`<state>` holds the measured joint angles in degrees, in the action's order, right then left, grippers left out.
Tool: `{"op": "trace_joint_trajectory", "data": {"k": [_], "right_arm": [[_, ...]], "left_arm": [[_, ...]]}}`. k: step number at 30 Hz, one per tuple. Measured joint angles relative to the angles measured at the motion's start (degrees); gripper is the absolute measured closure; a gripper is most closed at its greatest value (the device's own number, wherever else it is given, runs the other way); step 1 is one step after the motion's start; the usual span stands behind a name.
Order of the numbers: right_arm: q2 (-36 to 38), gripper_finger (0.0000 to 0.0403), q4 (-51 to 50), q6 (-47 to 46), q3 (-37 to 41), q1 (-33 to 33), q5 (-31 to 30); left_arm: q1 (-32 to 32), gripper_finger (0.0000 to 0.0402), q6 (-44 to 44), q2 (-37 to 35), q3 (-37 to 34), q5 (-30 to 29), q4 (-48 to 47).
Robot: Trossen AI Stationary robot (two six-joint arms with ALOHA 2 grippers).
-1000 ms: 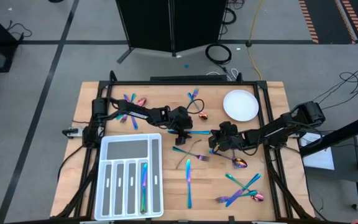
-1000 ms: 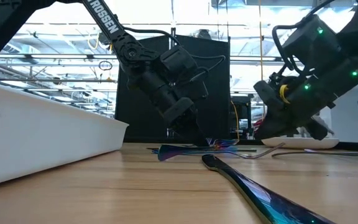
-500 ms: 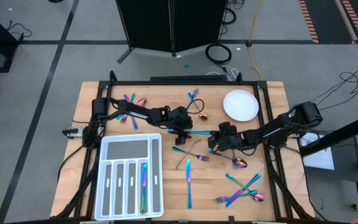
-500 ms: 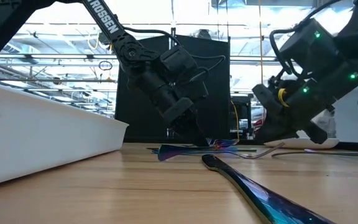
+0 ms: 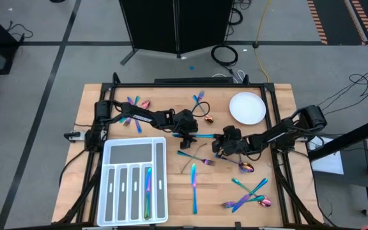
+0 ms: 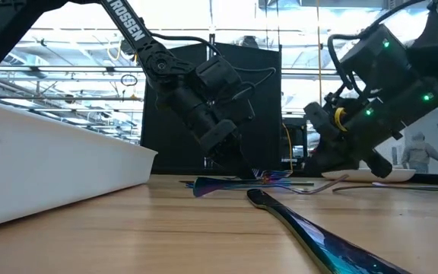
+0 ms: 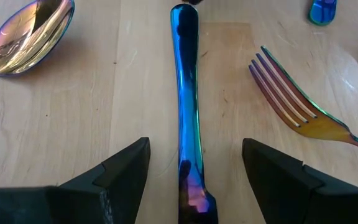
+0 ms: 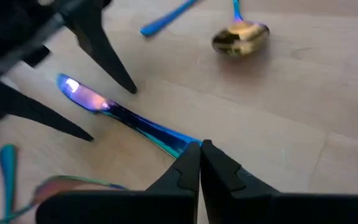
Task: Sort silverware
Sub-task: Put the top right iridescent knife into the cutlery tray
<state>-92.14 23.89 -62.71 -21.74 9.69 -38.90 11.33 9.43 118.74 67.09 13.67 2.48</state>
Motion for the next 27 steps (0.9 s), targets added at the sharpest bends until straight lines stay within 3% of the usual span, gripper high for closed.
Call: {"op": "trace_joint_trajectory", "data": {"k": [10, 27], "right_arm": [[-8.2, 0.0403, 2.4, -5.1, -0.5, 0.1, -1.7], [-4.6, 0.0403, -2.8, -9.1, -0.2, 0.0, 2.4]], "left_arm": [[0.0, 0.0142, 0.0, 0.0, 0.0, 0.0, 0.0], [0.0, 0.0142, -0.1, 0.0, 0.0, 0.0, -0.4]]}}
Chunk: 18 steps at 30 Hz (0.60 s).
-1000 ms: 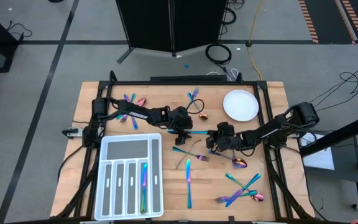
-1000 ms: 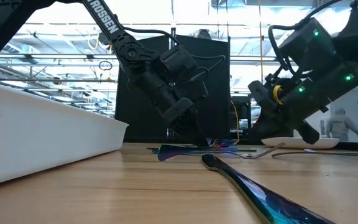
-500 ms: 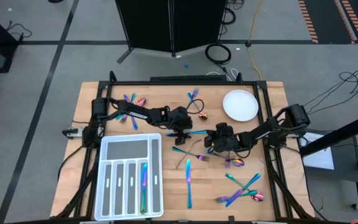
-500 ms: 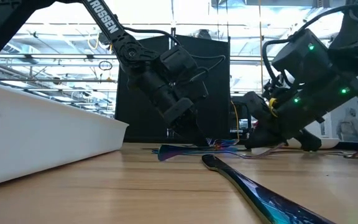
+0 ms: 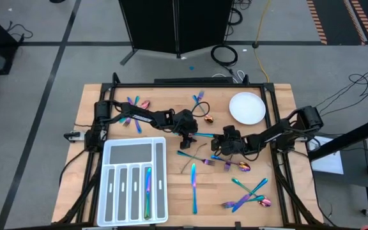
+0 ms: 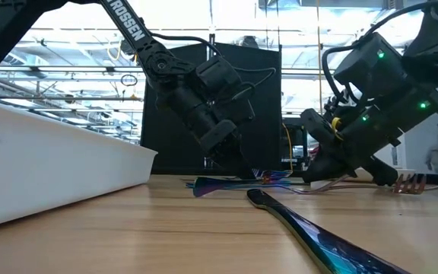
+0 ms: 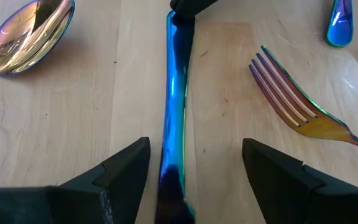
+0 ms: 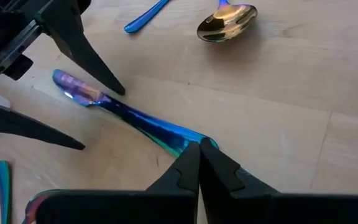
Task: Sort silverware
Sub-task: Put the top right iridescent knife into the cutlery tray
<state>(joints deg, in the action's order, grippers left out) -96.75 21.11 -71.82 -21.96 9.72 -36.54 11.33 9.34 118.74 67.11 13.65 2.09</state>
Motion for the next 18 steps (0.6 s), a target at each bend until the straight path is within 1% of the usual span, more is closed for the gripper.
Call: {"op": "trace_joint_trajectory", "data": {"k": [13, 15, 18], "right_arm": [[0.2, 0.0403, -1.7, -0.8, -0.1, 0.0, 0.4], [0.2, 0.0403, -1.7, -0.8, -0.1, 0.0, 0.4], [0.2, 0.0403, -1.5, -0.7, -0.1, 0.0, 0.4]], "left_arm": [[0.0, 0.0143, 0.5, 0.0, 0.1, 0.0, -1.5], [0.1, 0.0152, 0.6, 0.0, 0.1, 0.0, -1.5], [0.1, 0.0179, 0.6, 0.0, 0.0, -0.1, -1.3]]}}
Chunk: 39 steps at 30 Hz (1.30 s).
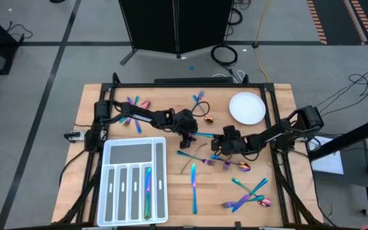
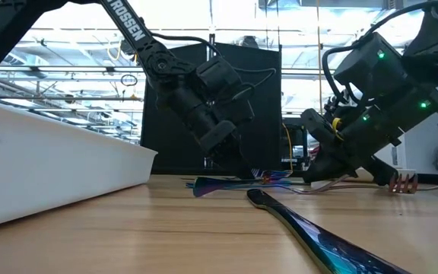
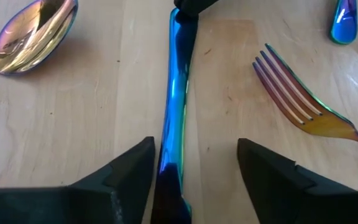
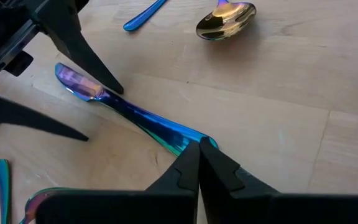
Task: Sort silverware
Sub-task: Put the top right iridescent knife into the cutlery tray
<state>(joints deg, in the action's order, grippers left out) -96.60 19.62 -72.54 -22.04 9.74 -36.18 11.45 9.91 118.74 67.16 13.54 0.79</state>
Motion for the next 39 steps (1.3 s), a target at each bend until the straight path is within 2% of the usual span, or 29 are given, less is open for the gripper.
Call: {"op": "trace_joint_trajectory", "data": {"k": [7, 20, 32, 39], "right_arm": [[0.0, 0.0403, 0.3, 0.5, 0.0, 0.0, 0.0], [0.0, 0.0403, 0.6, 0.9, 0.1, 0.0, -0.1], [0.0, 0.0403, 0.7, 1.1, 0.1, 0.0, -0.2], [0.0, 0.0403, 0.8, 1.3, 0.1, 0.0, -0.2]], "left_arm": [[0.9, 0.024, -0.1, 0.0, 0.0, -0.3, 0.4], [2.0, 0.0254, 0.9, 0.0, -0.1, 0.1, 0.2], [2.1, 0.0332, 1.5, 0.0, -0.1, -0.3, 0.3], [2.1, 0.0349, 2.6, 0.0, -0.1, -0.3, 0.3]]}}
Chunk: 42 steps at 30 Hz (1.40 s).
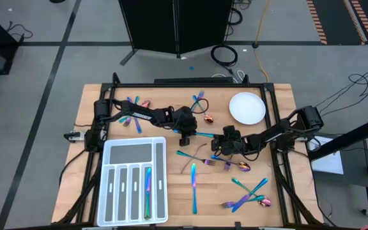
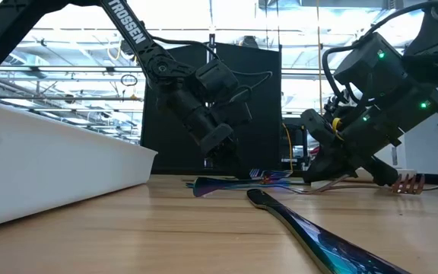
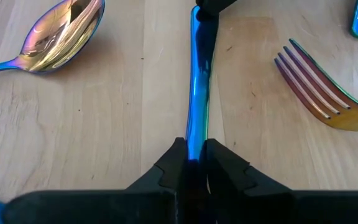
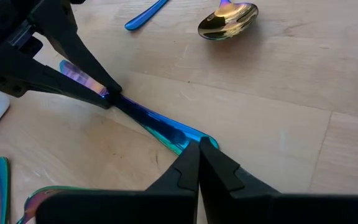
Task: Sort silverware
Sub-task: Put the top right iridescent knife into the cutlery tray
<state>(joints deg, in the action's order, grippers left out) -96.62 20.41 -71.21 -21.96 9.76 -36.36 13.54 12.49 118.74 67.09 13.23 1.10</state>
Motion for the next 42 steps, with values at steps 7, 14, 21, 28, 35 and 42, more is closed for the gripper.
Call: {"op": "trace_joint_trajectory", "data": {"k": [7, 14, 21, 28, 35, 42], "right_arm": [[-0.1, 0.0403, 0.9, 1.6, 0.1, 0.0, -0.1], [-0.2, 0.0403, 2.1, 3.2, 0.3, 0.0, 0.2], [3.4, 0.0403, 0.7, 9.3, 0.5, 1.5, -2.9], [10.2, 0.0403, -1.0, 12.1, 0.5, 4.6, -8.6], [10.7, 0.0403, -1.8, 10.8, 0.4, 5.3, -9.5], [10.3, 0.0403, -2.8, 10.3, 0.4, 5.2, -9.8]], "left_arm": [[0.0, 0.035, 0.0, 0.0, 0.3, 0.0, -0.3], [0.0, 0.035, 0.0, 0.0, 0.5, 0.3, -0.6], [0.0, 0.0351, -0.1, 0.0, 0.6, 0.4, -0.7], [0.0, 0.0351, 0.0, -0.4, 0.6, 0.5, -1.1], [-0.1, 0.0351, 0.1, -2.0, 0.4, 1.1, -2.5], [-0.2, 0.0351, 0.1, -2.5, 0.4, 1.3, -2.4]]}}
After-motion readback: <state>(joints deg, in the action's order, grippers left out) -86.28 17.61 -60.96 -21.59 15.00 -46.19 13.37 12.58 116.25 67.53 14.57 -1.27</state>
